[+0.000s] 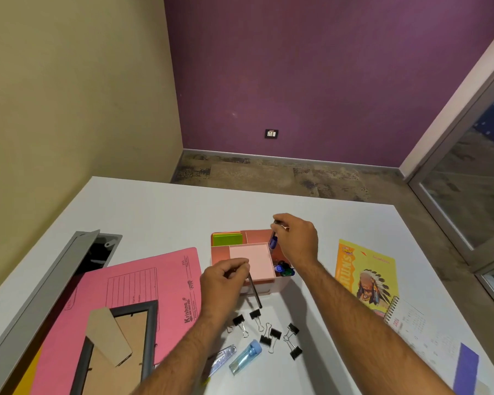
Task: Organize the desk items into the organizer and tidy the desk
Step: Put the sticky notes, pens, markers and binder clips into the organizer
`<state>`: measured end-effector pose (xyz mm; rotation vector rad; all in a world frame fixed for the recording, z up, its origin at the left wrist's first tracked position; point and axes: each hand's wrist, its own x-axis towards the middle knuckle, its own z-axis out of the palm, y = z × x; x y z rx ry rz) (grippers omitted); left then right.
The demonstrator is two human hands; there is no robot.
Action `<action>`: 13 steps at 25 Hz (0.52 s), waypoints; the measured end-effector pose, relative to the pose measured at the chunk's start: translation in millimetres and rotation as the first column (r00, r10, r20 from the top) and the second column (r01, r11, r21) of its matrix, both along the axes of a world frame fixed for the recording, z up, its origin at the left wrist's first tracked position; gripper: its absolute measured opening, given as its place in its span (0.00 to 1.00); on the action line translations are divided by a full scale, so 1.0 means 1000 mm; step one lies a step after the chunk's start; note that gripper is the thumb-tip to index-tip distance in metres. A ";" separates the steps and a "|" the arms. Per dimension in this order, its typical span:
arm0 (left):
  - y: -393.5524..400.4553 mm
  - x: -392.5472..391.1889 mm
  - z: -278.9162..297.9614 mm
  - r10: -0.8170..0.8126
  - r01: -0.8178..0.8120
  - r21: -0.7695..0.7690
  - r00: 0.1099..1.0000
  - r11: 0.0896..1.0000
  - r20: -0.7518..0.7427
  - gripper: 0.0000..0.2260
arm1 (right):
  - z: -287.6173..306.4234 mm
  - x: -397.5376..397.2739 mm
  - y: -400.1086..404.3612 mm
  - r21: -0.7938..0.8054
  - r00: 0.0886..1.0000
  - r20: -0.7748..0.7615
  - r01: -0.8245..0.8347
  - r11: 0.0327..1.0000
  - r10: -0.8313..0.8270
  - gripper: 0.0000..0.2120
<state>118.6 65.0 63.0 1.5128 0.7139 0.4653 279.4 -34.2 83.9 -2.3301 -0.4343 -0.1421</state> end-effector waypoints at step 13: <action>0.026 0.038 0.030 0.015 -0.023 0.094 0.996 0.995 0.092 0.04 | 0.010 -0.012 -0.004 0.002 0.964 -0.097 -0.247 0.969 0.246 0.13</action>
